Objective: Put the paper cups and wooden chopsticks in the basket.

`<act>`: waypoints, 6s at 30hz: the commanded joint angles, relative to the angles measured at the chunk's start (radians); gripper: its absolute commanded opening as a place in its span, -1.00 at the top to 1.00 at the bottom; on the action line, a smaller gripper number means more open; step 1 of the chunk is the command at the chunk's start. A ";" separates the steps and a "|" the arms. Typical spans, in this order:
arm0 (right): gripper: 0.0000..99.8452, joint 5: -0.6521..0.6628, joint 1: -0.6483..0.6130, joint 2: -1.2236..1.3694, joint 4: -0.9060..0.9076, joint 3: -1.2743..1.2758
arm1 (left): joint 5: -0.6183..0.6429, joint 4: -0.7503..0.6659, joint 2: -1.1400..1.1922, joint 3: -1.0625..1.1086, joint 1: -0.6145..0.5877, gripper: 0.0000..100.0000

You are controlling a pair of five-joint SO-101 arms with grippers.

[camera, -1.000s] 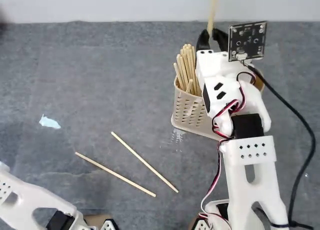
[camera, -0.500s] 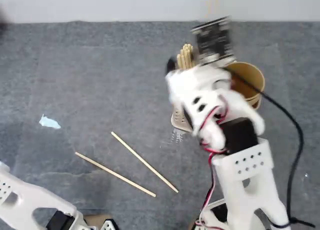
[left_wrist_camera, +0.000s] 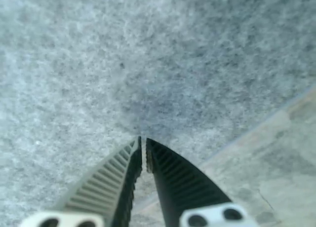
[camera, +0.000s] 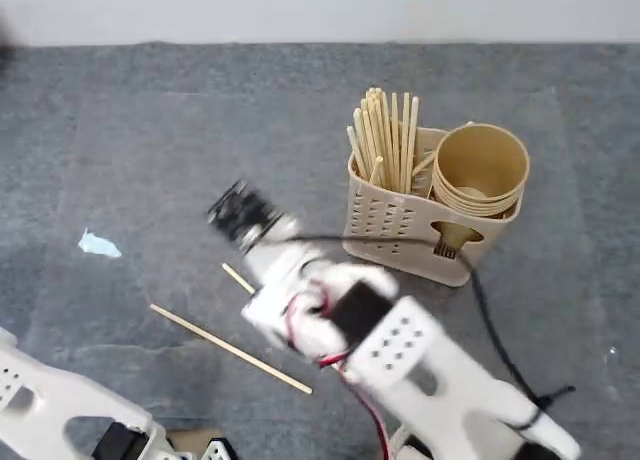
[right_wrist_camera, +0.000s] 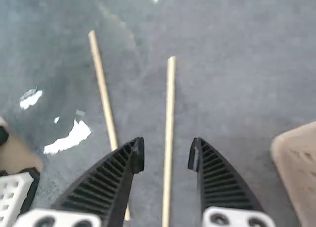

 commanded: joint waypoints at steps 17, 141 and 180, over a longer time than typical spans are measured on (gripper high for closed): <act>0.67 -0.061 -0.220 0.509 -0.278 -0.020 | -0.011 0.009 -0.012 -0.004 -0.003 0.97; 0.97 0.123 0.722 -0.265 -0.901 0.143 | -0.009 0.035 0.074 -0.076 -0.002 0.97; 0.93 0.051 0.300 -0.022 0.027 -0.411 | -0.008 0.037 0.083 -0.189 0.017 0.97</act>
